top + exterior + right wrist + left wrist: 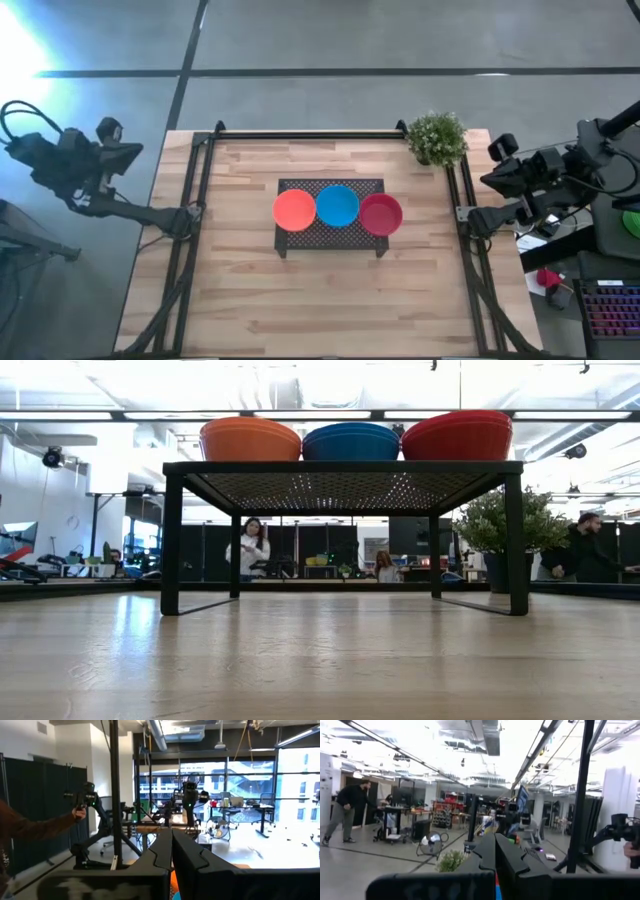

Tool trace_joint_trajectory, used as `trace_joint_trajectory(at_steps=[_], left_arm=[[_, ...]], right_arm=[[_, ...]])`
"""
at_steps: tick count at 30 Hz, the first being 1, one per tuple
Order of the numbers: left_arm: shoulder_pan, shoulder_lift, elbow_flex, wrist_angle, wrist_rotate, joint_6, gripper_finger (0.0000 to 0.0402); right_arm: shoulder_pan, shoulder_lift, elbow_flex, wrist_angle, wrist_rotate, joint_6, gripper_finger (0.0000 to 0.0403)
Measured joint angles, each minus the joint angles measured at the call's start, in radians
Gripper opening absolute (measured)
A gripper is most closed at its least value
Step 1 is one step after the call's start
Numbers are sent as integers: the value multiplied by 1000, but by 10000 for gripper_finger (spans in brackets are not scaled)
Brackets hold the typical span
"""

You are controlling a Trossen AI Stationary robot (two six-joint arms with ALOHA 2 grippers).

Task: Pick & Place Mini bowls
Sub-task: Return to Home Position

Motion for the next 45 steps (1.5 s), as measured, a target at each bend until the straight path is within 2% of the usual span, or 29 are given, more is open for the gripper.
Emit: trace_joint_trajectory(at_steps=[12, 20, 31, 39, 45], left_arm=[[0, -125, -55, -13, 4, 1, 0], [0, -139, -68, -18, 15, 4, 0], [0, -140, -119, -15, 22, 14, 0], [0, -142, -261, 55, 23, 16, 0], [0, -143, -374, 136, 23, 20, 0]], right_arm=[[0, -170, -98, 12, 32, 3, 8], [0, -278, -149, 12, 51, -14, 8], [0, -280, -181, 4, 51, -45, 8], [-1, -280, -303, 36, 74, -25, 8], [0, -281, -418, 144, 74, -20, 8]])
